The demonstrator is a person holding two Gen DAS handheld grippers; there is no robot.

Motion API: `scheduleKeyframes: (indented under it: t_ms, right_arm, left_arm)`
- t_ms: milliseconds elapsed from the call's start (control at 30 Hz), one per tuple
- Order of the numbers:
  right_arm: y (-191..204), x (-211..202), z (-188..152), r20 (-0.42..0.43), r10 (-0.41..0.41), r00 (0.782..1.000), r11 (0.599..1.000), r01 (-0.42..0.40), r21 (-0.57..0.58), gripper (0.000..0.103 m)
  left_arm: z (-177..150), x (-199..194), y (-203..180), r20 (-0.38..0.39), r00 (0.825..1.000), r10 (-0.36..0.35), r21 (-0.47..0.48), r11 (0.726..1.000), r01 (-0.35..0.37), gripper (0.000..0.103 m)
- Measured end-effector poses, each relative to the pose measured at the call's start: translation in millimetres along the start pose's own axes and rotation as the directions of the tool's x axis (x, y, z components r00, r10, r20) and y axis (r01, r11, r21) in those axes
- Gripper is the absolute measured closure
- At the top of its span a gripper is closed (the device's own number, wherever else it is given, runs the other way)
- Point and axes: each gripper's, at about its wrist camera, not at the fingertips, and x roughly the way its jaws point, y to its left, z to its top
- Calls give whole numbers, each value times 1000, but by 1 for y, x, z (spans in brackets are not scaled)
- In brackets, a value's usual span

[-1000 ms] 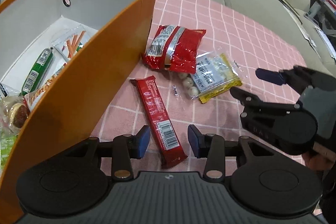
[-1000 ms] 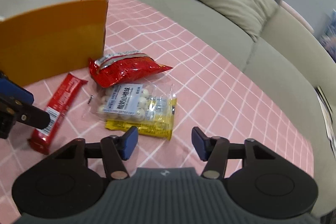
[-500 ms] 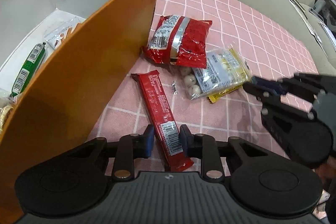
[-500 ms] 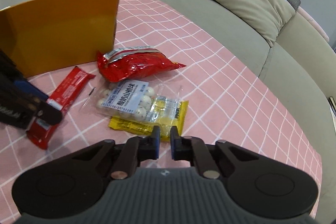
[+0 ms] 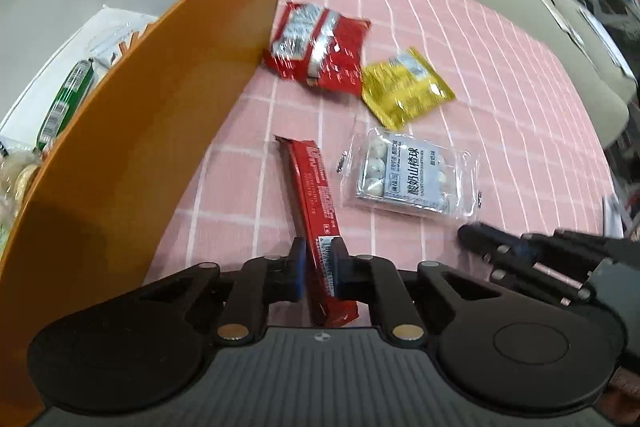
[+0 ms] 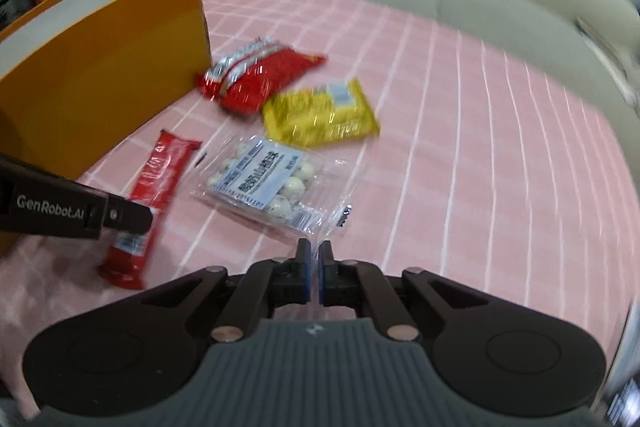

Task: Organize snacks
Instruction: 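Grasp the red chocolate bar with the left tool while the right tool grasps the hawthorn ball packet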

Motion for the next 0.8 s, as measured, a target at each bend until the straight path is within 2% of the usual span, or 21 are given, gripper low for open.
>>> scheduleKeyframes:
  t_ms: [167,267,367,433,467,533,600,733,800]
  right_arm:
    - [21,-22,-23,-61,12,998,992,-4,127,103]
    - [27,-28,-31,-89,52,995,981,-34,189,103]
    - [32,-30,-36,-95,81,992,980,-62,191,101]
    - [32,-34,-36,-76,80,994,985,-68,158,96]
    - [33,-37,-35,-60,79,995,989,-71,128,93]
    - [36,-43,-35,-17,70,997,997,-69,41,66]
    - [38,-44,-32,27,76,997,995,-74,-66,58]
    - [42,-37,-26,64,119,991,968,-102,-231,39]
    - [42,-30,-20,70,125,990,958,-102,-268,36]
  left_arm:
    - [-16,-8,10,-24,1000,-16,6,1000,16,92]
    - [-21,-12,17,-29,999,-18,9,1000,18,93]
    - [-22,-12,18,-38,999,-16,9,1000,16,93]
    - [-22,-15,20,-37,999,-21,1,1000,21,90]
    - [-23,-16,22,-30,999,-25,-4,1000,25,90]
    - [-22,-18,23,-20,999,-27,-8,1000,27,76]
    - [-20,-18,24,-9,1000,-28,-12,1000,28,70]
    - [-13,-13,21,-20,1000,-18,-26,1000,18,52]
    - [-11,-9,16,-27,1000,-15,-18,1000,15,49]
